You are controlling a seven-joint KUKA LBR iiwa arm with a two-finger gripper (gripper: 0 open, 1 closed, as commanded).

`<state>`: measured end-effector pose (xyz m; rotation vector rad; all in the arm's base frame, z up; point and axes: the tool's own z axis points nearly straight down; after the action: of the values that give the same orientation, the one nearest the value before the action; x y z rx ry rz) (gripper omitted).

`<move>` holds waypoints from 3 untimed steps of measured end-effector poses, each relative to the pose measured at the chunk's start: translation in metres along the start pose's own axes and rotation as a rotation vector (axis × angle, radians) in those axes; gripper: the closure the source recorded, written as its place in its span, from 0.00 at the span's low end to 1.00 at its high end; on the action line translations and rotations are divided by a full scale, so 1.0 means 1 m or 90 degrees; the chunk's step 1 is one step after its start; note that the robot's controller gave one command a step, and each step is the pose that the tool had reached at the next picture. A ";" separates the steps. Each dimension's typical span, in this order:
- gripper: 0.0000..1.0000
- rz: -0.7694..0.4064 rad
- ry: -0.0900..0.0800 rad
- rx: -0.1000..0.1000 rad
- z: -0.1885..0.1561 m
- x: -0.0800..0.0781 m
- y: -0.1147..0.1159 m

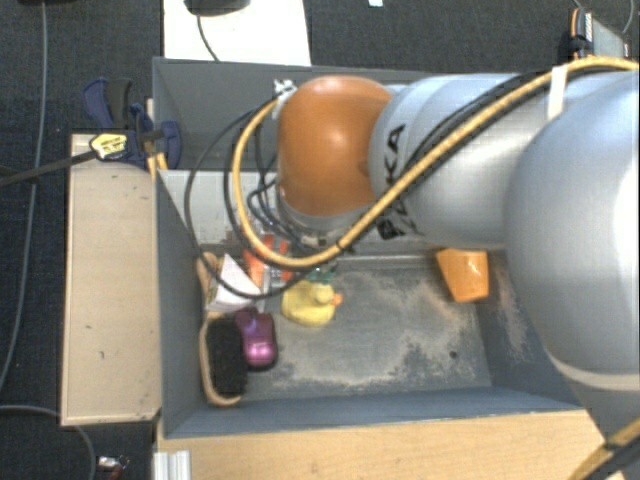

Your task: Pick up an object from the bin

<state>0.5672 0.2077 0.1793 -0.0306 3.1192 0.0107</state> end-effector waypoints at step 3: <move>0.00 -0.047 0.000 0.001 0.109 -0.011 -0.002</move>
Offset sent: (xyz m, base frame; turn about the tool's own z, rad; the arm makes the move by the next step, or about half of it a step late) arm -0.0020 0.0368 -0.0759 -0.0529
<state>0.5809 0.2066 0.0711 -0.1454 3.1151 0.0060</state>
